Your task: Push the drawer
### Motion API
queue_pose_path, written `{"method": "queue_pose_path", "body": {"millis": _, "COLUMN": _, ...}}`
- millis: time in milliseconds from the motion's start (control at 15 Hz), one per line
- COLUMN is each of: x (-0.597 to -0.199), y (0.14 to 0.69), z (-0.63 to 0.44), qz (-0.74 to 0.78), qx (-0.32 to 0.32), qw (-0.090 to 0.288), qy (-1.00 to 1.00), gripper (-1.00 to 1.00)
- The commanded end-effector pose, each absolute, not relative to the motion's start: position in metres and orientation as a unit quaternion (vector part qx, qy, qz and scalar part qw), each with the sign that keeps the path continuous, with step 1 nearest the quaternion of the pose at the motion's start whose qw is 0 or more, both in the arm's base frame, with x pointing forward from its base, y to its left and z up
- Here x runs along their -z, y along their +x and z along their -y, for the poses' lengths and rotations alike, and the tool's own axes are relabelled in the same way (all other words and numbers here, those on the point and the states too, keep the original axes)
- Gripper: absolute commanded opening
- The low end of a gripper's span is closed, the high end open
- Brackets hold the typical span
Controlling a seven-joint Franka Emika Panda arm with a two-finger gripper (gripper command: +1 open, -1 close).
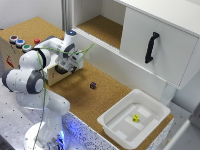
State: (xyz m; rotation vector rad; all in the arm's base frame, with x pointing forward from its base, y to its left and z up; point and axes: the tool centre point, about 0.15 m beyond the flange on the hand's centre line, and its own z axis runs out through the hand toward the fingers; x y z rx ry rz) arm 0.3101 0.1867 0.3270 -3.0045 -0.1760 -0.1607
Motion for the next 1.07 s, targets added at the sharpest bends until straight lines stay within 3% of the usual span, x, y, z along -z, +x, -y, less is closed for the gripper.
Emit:
{"method": "queue_pose_path", "body": {"millis": 0, "x": -0.304, "y": 0.327, "z": -0.246, "qz": 0.068, "qx": 0.033, "qw": 0.062, "qy": -0.995, "gripper": -1.0}}
{"method": "queue_pose_path", "body": {"millis": 867, "x": -0.305, "y": 0.333, "z": -0.335, "qz": 0.118, "qx": 0.035, "qw": 0.088, "qy": -0.988, "gripper": -1.0}}
{"method": "queue_pose_path", "body": {"millis": 933, "x": -0.306, "y": 0.334, "z": -0.337, "qz": 0.115, "qx": 0.036, "qw": 0.087, "qy": -0.989, "gripper": 1.0}}
{"method": "queue_pose_path", "body": {"millis": 1000, "x": -0.311, "y": 0.334, "z": -0.338, "qz": 0.108, "qx": 0.04, "qw": 0.091, "qy": -0.989, "gripper": 1.0}}
